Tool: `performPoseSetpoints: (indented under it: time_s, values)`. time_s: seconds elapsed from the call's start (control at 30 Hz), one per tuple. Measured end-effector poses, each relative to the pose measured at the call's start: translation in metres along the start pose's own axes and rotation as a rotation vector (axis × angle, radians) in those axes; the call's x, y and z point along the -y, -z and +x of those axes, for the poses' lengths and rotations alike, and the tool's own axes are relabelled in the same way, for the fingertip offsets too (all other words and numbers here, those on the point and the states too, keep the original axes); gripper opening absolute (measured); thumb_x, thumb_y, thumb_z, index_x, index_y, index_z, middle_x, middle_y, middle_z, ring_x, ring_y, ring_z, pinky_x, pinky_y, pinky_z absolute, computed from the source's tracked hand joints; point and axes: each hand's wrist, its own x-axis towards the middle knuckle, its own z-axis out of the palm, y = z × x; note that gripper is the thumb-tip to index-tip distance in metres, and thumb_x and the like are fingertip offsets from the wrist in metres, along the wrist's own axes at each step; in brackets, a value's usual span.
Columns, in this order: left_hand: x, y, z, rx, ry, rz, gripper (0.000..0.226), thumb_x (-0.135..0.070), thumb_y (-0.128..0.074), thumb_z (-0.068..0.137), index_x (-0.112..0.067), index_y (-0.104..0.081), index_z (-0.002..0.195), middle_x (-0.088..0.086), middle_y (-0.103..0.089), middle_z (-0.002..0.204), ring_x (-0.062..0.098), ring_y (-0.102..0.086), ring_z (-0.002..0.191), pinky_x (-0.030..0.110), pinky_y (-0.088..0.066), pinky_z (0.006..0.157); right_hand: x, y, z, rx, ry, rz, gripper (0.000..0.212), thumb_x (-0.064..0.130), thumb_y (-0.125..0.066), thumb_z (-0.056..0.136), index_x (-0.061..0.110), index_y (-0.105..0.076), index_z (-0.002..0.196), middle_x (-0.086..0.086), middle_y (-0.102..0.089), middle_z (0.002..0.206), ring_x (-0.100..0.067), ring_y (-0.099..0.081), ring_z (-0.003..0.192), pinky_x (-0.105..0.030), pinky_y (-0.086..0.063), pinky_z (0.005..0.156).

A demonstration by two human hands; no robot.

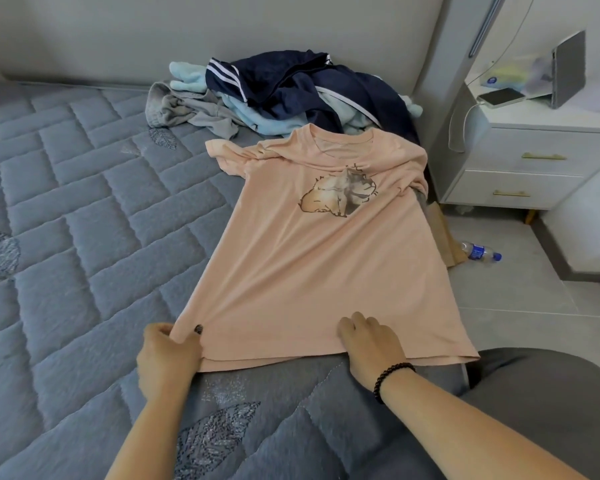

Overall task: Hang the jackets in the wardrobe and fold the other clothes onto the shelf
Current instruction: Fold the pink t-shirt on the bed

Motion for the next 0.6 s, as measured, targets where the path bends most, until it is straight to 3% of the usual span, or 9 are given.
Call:
performPoseSetpoints:
  time_s: [0.1, 0.17, 0.23, 0.3, 0.4, 0.5, 0.6]
  values:
    - [-0.008, -0.018, -0.025, -0.134, -0.301, 0.228, 0.041, -0.004, -0.063, 0.082, -0.002, -0.049, 0.120, 0.022, -0.052, 0.119, 0.041, -0.049, 0.104, 0.055, -0.039, 0.084, -0.032, -0.003, -0.010, -0.030, -0.147, -0.018, 0.039, 0.006, -0.051, 0.074, 0.019, -0.042, 0.110, -0.002, -0.045, 0.109, -0.023, -0.044, 0.095, -0.033, -0.030, 0.068]
    - [-0.014, -0.034, -0.052, -0.099, -0.581, 0.291, 0.049, 0.004, -0.064, 0.077, 0.000, -0.052, 0.124, 0.025, -0.047, 0.133, 0.042, -0.043, 0.117, 0.058, -0.031, 0.092, -0.052, -0.003, -0.015, -0.037, -0.216, -0.060, 0.044, 0.013, -0.056, 0.072, 0.021, -0.041, 0.112, -0.002, -0.041, 0.112, -0.023, -0.041, 0.099, -0.034, -0.030, 0.071]
    - [-0.020, -0.052, -0.081, 0.070, -0.835, 0.319, 0.052, -0.016, -0.068, 0.081, -0.006, -0.053, 0.129, 0.020, -0.047, 0.139, 0.040, -0.045, 0.125, 0.058, -0.034, 0.098, -0.068, -0.003, -0.018, -0.028, -0.270, -0.077, 0.051, 0.014, -0.059, 0.071, 0.021, -0.040, 0.118, -0.003, -0.039, 0.117, -0.024, -0.041, 0.103, -0.034, -0.033, 0.075]
    - [-0.025, -0.067, -0.108, 0.299, -1.037, 0.398, 0.062, -0.044, -0.058, 0.082, -0.014, -0.051, 0.136, 0.014, -0.045, 0.145, 0.036, -0.044, 0.132, 0.055, -0.039, 0.102, -0.081, -0.004, -0.022, -0.023, -0.318, -0.066, 0.056, 0.008, -0.056, 0.074, 0.020, -0.038, 0.125, -0.004, -0.037, 0.124, -0.025, -0.042, 0.107, -0.034, -0.036, 0.078]
    - [-0.035, -0.082, -0.125, 0.449, -1.188, 0.617, 0.076, -0.058, -0.061, 0.073, -0.022, -0.052, 0.139, 0.008, -0.049, 0.145, 0.031, -0.048, 0.133, 0.060, -0.041, 0.100, -0.096, -0.007, -0.028, -0.032, -0.327, -0.055, 0.053, 0.000, -0.047, 0.081, 0.017, -0.035, 0.130, -0.005, -0.036, 0.128, -0.023, -0.044, 0.107, -0.031, -0.038, 0.075]
    - [-0.046, -0.083, -0.124, 0.435, -1.226, 0.717, 0.082, -0.025, -0.087, 0.053, -0.017, -0.061, 0.131, 0.011, -0.060, 0.133, 0.031, -0.060, 0.120, 0.059, -0.052, 0.087, -0.115, -0.009, -0.040, -0.014, -0.253, -0.038, 0.046, -0.005, -0.041, 0.083, 0.016, -0.041, 0.123, -0.004, -0.040, 0.123, -0.021, -0.044, 0.105, -0.029, -0.037, 0.068]
    - [-0.047, -0.070, -0.106, 0.384, -1.292, 0.811, 0.098, 0.007, -0.086, 0.030, -0.010, -0.066, 0.125, 0.014, -0.065, 0.125, 0.034, -0.066, 0.109, 0.048, -0.059, 0.076, -0.136, -0.011, -0.063, 0.041, -0.172, -0.017, 0.041, -0.005, -0.042, 0.080, 0.015, -0.044, 0.116, -0.003, -0.041, 0.118, -0.020, -0.044, 0.102, -0.029, -0.036, 0.064]
